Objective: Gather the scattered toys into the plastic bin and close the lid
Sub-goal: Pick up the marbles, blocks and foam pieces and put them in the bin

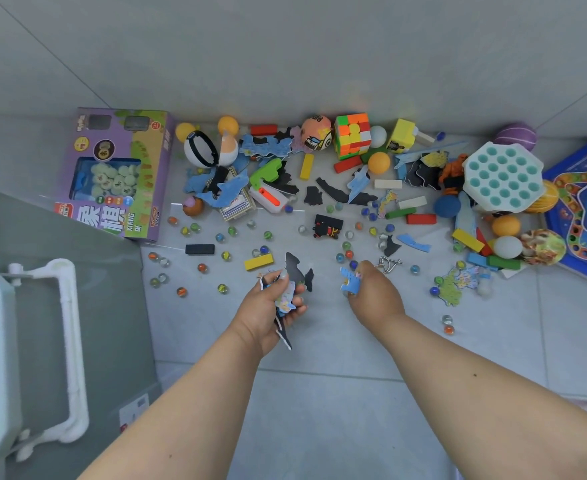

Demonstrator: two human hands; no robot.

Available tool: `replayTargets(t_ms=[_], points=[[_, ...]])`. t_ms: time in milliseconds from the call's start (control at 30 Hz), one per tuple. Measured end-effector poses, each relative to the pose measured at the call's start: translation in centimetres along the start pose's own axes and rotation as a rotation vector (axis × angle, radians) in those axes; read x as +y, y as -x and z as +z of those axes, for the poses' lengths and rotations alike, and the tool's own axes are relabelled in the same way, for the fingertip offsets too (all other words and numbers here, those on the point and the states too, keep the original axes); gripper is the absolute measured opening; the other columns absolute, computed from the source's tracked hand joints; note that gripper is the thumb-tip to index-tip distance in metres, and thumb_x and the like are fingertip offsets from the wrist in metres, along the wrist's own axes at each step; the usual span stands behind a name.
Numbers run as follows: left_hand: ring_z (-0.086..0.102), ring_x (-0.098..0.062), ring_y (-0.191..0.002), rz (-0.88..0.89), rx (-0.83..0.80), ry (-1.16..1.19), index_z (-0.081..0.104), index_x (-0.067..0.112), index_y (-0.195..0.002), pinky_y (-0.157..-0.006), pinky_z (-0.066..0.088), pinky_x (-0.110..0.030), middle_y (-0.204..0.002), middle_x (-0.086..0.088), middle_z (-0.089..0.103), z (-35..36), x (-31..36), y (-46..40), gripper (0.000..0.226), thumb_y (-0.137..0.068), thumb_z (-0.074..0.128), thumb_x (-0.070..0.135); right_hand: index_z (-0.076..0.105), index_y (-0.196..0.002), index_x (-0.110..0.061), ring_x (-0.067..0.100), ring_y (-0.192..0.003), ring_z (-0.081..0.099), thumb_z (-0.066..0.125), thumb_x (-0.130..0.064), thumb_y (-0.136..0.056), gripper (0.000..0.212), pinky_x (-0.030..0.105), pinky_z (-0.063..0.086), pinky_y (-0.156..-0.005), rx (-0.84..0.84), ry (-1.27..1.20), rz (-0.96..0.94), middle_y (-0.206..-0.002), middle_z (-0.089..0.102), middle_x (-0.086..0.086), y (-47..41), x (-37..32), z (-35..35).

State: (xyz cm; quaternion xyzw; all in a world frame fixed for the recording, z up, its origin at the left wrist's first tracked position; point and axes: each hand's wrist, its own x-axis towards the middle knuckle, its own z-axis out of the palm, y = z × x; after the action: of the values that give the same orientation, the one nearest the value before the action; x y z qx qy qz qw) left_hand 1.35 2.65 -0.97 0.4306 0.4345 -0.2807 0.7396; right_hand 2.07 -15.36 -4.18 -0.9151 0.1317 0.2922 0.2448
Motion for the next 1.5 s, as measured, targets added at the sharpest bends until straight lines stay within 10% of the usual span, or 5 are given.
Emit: replayTargets(t_ms=[233,733,1067,1200,1500], points=[[0.064,-0.020,-0.079,0.040,-0.039,0.101,0.056,0.017,-0.111,-0.068,0.054,-0.033,-0.101,-0.011,0.067,0.3,0.0,-0.4,0.017,-0.096,0.053,0.024,0.039,-0.094,-0.018,0.015,-0.065,0.049,0.058,-0.010,-0.084,0.023,0.028,0.039,-0.059,-0.051,-0.489,-0.241,-0.072,0.047,-0.005,3.2,-6.9,-1.4],[0.066,-0.024,-0.096,0.054,-0.298,0.531,0.071,0.011,-0.099,-0.105,0.038,-0.040,-0.098,-0.009,0.070,0.6,1.6,-0.3,0.059,-0.073,0.055,0.062,0.037,-0.138,-0.006,0.026,-0.117,0.046,0.055,-0.024,-0.085,0.059,0.033,0.041,-0.096,0.182,-0.087,-0.409,-0.128,0.047,0.010,4.9,-10.8,0.1],[0.069,-0.021,-0.072,-0.053,-0.202,0.490,0.069,0.007,-0.089,-0.073,0.057,-0.033,-0.082,-0.010,0.071,1.7,3.0,-0.5,0.021,-0.081,0.062,0.025,0.058,-0.112,-0.009,0.024,-0.102,0.047,0.042,-0.031,-0.080,0.042,0.033,0.035,-0.084,0.557,0.029,-0.487,-0.111,0.063,0.007,1.9,-8.9,0.0],[0.056,-0.013,-0.062,-0.080,-0.091,0.482,0.062,0.011,-0.096,-0.046,0.046,-0.019,-0.078,-0.005,0.068,1.4,3.7,-1.0,0.020,-0.079,0.066,0.022,0.058,-0.114,-0.006,0.032,-0.106,0.048,0.048,-0.015,-0.087,0.030,0.036,0.036,-0.083,0.442,0.027,-0.211,-0.109,0.062,0.013,-3.9,-5.9,-4.1],[0.063,-0.013,-0.057,-0.079,-0.057,0.467,0.070,0.010,-0.084,-0.044,0.049,-0.018,-0.073,-0.002,0.068,2.3,4.7,-2.1,0.021,-0.089,0.060,0.028,0.050,-0.123,-0.007,0.031,-0.121,0.040,0.053,-0.024,-0.091,0.036,0.039,0.039,-0.091,0.253,0.386,-0.012,-0.126,0.049,0.014,-11.9,-4.0,-7.8]])
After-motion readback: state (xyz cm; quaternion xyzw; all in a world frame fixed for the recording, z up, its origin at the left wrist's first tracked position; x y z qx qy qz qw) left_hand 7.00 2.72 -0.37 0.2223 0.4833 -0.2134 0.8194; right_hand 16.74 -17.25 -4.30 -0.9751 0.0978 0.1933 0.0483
